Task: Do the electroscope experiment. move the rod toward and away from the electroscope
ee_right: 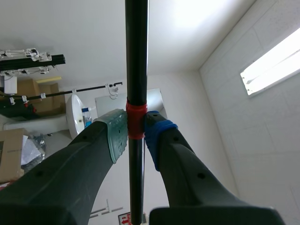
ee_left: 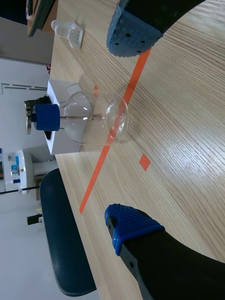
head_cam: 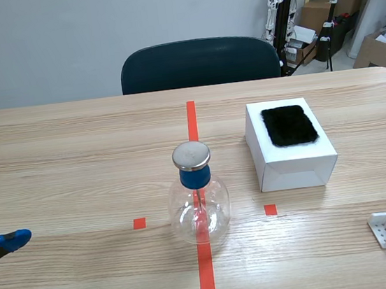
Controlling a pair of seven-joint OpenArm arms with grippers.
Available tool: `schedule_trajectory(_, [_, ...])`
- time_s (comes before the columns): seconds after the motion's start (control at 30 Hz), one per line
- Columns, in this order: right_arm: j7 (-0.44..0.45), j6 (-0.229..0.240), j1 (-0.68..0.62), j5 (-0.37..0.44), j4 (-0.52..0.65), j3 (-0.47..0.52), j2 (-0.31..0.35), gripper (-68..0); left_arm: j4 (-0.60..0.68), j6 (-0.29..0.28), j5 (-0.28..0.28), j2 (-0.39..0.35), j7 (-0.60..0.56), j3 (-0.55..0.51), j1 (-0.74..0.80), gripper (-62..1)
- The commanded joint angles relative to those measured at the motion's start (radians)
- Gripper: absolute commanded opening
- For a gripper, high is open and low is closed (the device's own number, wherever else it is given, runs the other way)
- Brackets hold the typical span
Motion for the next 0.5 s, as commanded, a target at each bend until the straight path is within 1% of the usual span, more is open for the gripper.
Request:
schedule_trajectory(0.0, [-0.012,-0.004,0.031,-0.015,0.016,-0.024,0.027,-67.6,0.014,0.002,-0.007,-0.008,-0.018,-0.008,0.0,1.4])
schedule_trajectory(0.07, [-0.035,0.007,0.063,-0.053,0.015,-0.053,0.053,-67.6,0.014,0.002,-0.007,-0.008,-0.018,-0.008,0.0,1.4])
schedule_trajectory(0.17, [-0.074,0.041,0.107,-0.122,0.014,-0.099,0.082,-67.6,0.014,0.002,-0.007,-0.008,-0.018,-0.008,0.0,1.4])
schedule_trajectory(0.27, [-0.096,0.084,0.138,-0.177,0.013,-0.145,0.093,-67.6,0.014,0.002,-0.007,-0.008,-0.018,-0.008,0.0,1.4])
schedule_trajectory(0.33, [-0.098,0.092,0.152,-0.216,0.004,-0.173,0.092,-67.6,0.014,0.002,-0.007,-0.008,-0.018,-0.008,0.0,1.4])
schedule_trajectory(0.47, [-0.105,0.092,0.169,-0.29,-0.036,-0.226,0.091,-67.6,0.014,0.002,-0.007,-0.008,-0.018,-0.008,0.0,1.4])
